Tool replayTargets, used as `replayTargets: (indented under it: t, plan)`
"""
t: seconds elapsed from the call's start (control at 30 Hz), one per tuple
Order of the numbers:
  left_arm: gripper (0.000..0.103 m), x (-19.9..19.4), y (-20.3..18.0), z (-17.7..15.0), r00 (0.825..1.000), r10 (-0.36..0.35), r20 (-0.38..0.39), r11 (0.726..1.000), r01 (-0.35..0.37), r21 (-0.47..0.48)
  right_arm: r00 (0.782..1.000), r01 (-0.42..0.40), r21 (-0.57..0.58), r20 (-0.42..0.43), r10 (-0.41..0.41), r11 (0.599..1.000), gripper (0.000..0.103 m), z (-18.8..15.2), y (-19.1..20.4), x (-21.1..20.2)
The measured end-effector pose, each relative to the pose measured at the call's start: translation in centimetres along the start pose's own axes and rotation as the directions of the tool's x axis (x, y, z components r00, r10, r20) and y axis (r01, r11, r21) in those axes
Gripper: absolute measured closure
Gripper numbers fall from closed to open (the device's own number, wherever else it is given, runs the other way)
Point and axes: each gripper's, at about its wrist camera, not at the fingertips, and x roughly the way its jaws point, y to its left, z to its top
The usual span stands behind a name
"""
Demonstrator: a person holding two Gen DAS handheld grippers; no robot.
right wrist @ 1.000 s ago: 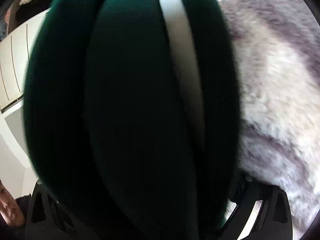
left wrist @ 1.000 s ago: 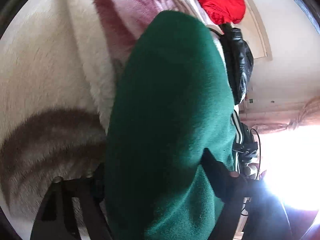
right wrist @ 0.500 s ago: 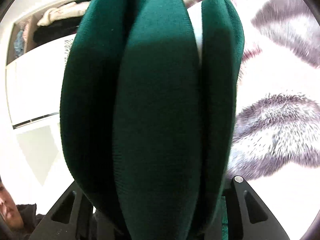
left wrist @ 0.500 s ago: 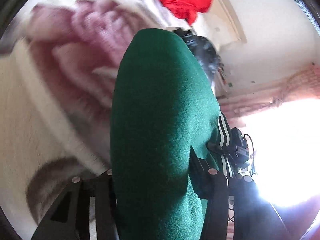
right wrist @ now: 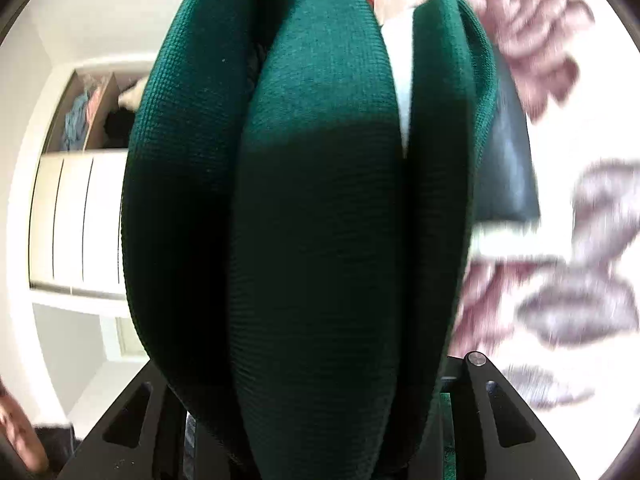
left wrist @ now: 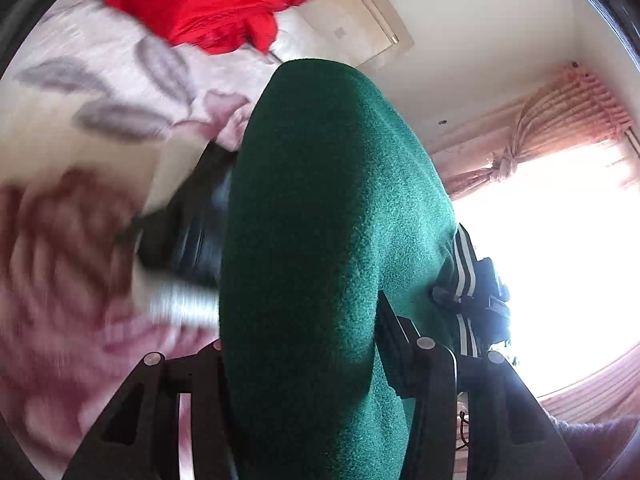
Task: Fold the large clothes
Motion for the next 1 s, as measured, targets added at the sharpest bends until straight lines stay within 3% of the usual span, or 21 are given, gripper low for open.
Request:
replayTargets:
  t: [0.03,0.17,0.27,0.43,0.57,0.63,0.7,0.77,0.8,0.87,0.9,0.93,0.97,1.0]
  plan:
    - [0.059,1.5,0.9,2.3,1.0,0.001,-0.013,1.0,-0.001,0.006,1.0,0.006,-0.004,0.015,-0.006,1.0,0.066,1.5,-0.1,0.0]
    - [0.059,5.2,4.8,6.3,0.998,0.033,-0.05,0.999,-0.033,0.001,0.999,0.02,0.03,0.038,-0.021,0.999,0.066,7.6,-2.5,2.7]
    - [0.058,7.3,8.6,7.0,0.995,0.06,-0.076,0.998,-0.062,-0.029,1.0,0.022,0.064,-0.001,-0.022,0.998,0.066,10.7,-6.0,6.8]
    - [0.045,8.8,12.1,6.2,0.992,0.073,-0.099,0.995,-0.079,-0.055,0.997,0.058,0.099,-0.061,-0.052,0.993,0.065,13.2,-10.7,10.6]
    - [0.043,7.9,10.9,6.1,0.989,0.095,-0.115,0.992,-0.104,-0.074,0.993,0.09,0.118,-0.081,-0.08,0.989,0.061,13.4,-11.1,11.3]
    - [0.042,7.2,9.4,6.1,0.978,0.158,-0.136,0.984,-0.167,-0.059,0.987,0.141,0.099,-0.094,-0.132,0.985,0.049,13.3,-9.4,10.5]
    - [0.04,6.7,8.0,6.0,0.965,0.224,-0.137,0.973,-0.23,-0.028,0.973,0.219,0.069,-0.088,-0.213,0.973,0.046,12.6,-7.7,9.2]
    - [0.036,6.0,5.6,5.3,0.932,0.347,-0.102,0.937,-0.343,0.057,0.935,0.344,-0.004,-0.086,-0.343,0.939,0.037,11.4,-5.7,8.0]
    - [0.036,5.7,4.7,4.9,0.918,0.387,-0.082,0.921,-0.381,0.084,0.885,0.458,-0.054,-0.063,-0.461,0.887,0.026,10.3,-4.2,7.3]
    - [0.033,4.6,2.4,3.6,0.885,0.465,-0.024,0.88,-0.459,0.125,0.788,0.61,-0.112,-0.013,-0.615,0.784,0.025,8.4,-2.4,6.5]
    - [0.018,4.3,1.8,3.2,0.876,0.482,-0.008,0.869,-0.477,0.131,0.731,0.68,-0.115,0.025,-0.682,0.724,0.024,6.9,-1.5,5.8]
    - [0.0,3.9,0.9,2.7,0.86,0.51,0.016,0.85,-0.507,0.143,0.691,0.721,-0.107,0.043,-0.721,0.685,0.021,5.8,-1.1,5.4]
    - [0.0,3.4,-0.5,1.9,0.843,0.536,0.041,0.829,-0.535,0.162,0.66,0.75,-0.094,0.061,-0.748,0.654,0.018,3.3,-0.1,6.5]
    - [0.0,3.3,-1.2,1.6,0.822,0.565,0.066,0.805,-0.567,0.177,0.616,0.788,-0.069,0.088,-0.783,0.612,0.011,0.1,0.3,5.5]
